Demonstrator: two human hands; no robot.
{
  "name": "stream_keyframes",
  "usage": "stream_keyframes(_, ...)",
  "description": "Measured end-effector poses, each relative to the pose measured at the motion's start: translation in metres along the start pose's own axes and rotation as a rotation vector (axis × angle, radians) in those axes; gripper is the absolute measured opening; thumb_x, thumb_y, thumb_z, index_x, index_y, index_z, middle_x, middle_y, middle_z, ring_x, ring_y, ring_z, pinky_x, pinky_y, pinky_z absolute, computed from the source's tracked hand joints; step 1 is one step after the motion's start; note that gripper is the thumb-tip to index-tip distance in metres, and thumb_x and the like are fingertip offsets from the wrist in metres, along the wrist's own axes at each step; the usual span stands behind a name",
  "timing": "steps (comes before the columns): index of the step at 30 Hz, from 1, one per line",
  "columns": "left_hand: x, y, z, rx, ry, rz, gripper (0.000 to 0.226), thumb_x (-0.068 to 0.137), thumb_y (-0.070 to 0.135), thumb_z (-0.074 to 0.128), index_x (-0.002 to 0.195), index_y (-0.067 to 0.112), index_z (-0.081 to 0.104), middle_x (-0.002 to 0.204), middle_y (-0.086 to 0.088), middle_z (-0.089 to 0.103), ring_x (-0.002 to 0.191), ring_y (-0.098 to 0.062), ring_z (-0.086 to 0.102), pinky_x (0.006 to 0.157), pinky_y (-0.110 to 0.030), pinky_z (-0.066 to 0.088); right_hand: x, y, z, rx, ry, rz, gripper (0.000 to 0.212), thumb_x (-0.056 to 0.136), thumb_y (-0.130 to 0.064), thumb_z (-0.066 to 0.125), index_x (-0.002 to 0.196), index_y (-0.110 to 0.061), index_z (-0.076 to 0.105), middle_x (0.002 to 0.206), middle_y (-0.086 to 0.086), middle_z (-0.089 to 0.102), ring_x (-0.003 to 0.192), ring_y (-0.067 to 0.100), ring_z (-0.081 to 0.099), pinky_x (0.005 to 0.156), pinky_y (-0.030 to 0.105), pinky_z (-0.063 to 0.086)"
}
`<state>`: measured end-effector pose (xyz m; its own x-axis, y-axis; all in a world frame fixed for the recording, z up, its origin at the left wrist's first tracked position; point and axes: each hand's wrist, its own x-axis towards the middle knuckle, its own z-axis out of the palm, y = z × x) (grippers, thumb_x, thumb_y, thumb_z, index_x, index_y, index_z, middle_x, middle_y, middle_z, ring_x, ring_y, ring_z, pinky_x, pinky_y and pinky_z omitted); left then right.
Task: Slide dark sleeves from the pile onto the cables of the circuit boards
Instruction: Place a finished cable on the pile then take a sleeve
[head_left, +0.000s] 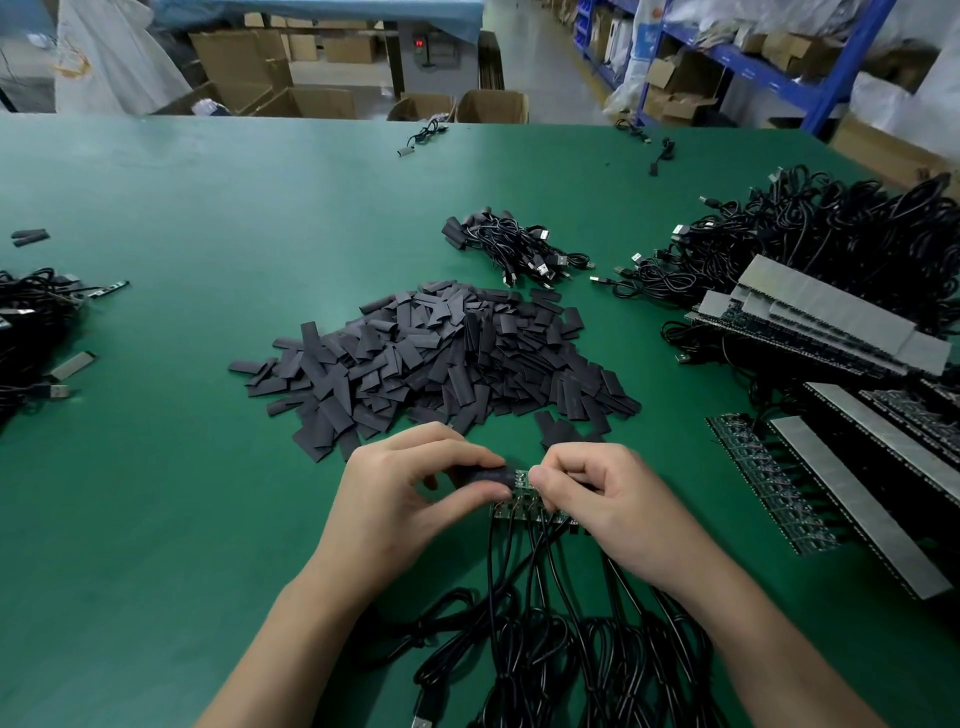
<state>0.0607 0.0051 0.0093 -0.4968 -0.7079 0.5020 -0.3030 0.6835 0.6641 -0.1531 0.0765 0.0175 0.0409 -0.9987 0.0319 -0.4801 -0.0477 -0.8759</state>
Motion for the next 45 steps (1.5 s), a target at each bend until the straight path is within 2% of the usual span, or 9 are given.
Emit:
stream_keyframes(5,-0.001,0.000,0.001,-0.006,0.009,-0.022,0.031,0.083,0.051,0.075,0.095,0.023,0.082,0.089,0.017,0.072,0.079,-0.007,0.068,0.063,-0.031,0.054,0.000,0.001,0.001,-0.008,-0.016,0.001,0.038,0.092,-0.054,0.053,0.069,-0.024,0.059,0.054,-0.014,0.044,0.050,0.002,0.035,0.052,0.017,0.029)
stream_keyframes(11,-0.001,-0.001,0.001,-0.050,-0.051,-0.005,0.029,0.082,0.047,0.078,0.099,0.024,0.081,0.093,0.017,0.072,0.086,-0.009,0.070,0.071,-0.036,0.056,0.000,0.004,0.003,-0.001,-0.029,0.013,0.038,0.091,-0.059,0.051,0.071,-0.028,0.062,0.056,-0.011,0.046,0.053,0.009,0.037,0.055,0.029,0.031)
stream_keyframes(17,-0.001,-0.003,0.001,-0.062,-0.117,-0.021,0.025,0.082,0.042,0.082,0.102,0.026,0.081,0.094,0.015,0.073,0.088,-0.008,0.071,0.075,-0.037,0.057,0.000,0.004,0.005,-0.014,-0.019,0.002,0.040,0.092,-0.062,0.049,0.075,-0.029,0.065,0.055,-0.009,0.045,0.053,0.008,0.037,0.055,0.032,0.031)
stream_keyframes(21,-0.001,-0.003,0.002,-0.030,-0.088,-0.007,0.022,0.085,0.043,0.079,0.100,0.026,0.081,0.092,0.016,0.073,0.085,-0.008,0.071,0.070,-0.033,0.056,0.000,0.001,-0.002,0.046,-0.048,0.013,0.056,0.095,-0.063,0.042,0.084,-0.015,0.067,0.059,-0.001,0.037,0.057,0.020,0.034,0.058,0.046,0.031)
stream_keyframes(26,-0.001,-0.002,0.003,0.004,-0.013,0.011,0.023,0.086,0.043,0.077,0.099,0.024,0.081,0.090,0.017,0.072,0.081,-0.005,0.068,0.066,-0.028,0.053,0.001,0.003,-0.016,0.092,-0.047,0.027,0.026,0.093,-0.046,0.057,0.079,-0.028,0.070,0.060,-0.011,0.051,0.060,0.007,0.045,0.061,0.030,0.037)
stream_keyframes(31,-0.002,-0.002,0.004,-0.013,0.013,0.013,0.022,0.085,0.040,0.079,0.099,0.023,0.081,0.091,0.016,0.073,0.082,-0.005,0.069,0.064,-0.028,0.054,0.001,0.004,-0.014,0.135,-0.048,0.030,0.021,0.096,-0.037,0.061,0.084,-0.026,0.074,0.065,-0.016,0.063,0.061,-0.003,0.052,0.062,0.013,0.039)
stream_keyframes(34,-0.002,-0.001,0.004,-0.005,-0.005,0.027,0.022,0.086,0.040,0.080,0.099,0.022,0.081,0.091,0.016,0.073,0.082,-0.002,0.068,0.068,-0.020,0.052,0.002,0.005,-0.010,0.113,-0.036,0.042,0.021,0.092,-0.046,0.062,0.086,-0.030,0.073,0.076,-0.008,0.071,0.069,0.008,0.062,0.068,0.023,0.048)
stream_keyframes(37,-0.002,0.001,0.006,0.010,-0.052,0.045,0.022,0.087,0.040,0.079,0.100,0.022,0.081,0.093,0.017,0.073,0.083,0.000,0.069,0.073,-0.010,0.046,0.003,0.006,-0.004,0.095,-0.041,0.039,0.028,0.088,-0.056,0.058,0.085,-0.032,0.072,0.070,-0.011,0.063,0.066,0.004,0.054,0.066,0.026,0.044)
stream_keyframes(45,-0.002,0.001,0.006,0.011,0.000,0.063,0.018,0.087,0.038,0.080,0.098,0.024,0.080,0.090,0.017,0.073,0.080,-0.002,0.069,0.066,-0.020,0.053,0.003,0.006,-0.001,0.108,-0.041,0.061,0.031,0.086,-0.061,0.057,0.088,-0.034,0.073,0.071,-0.012,0.062,0.068,0.003,0.053,0.067,0.028,0.044)
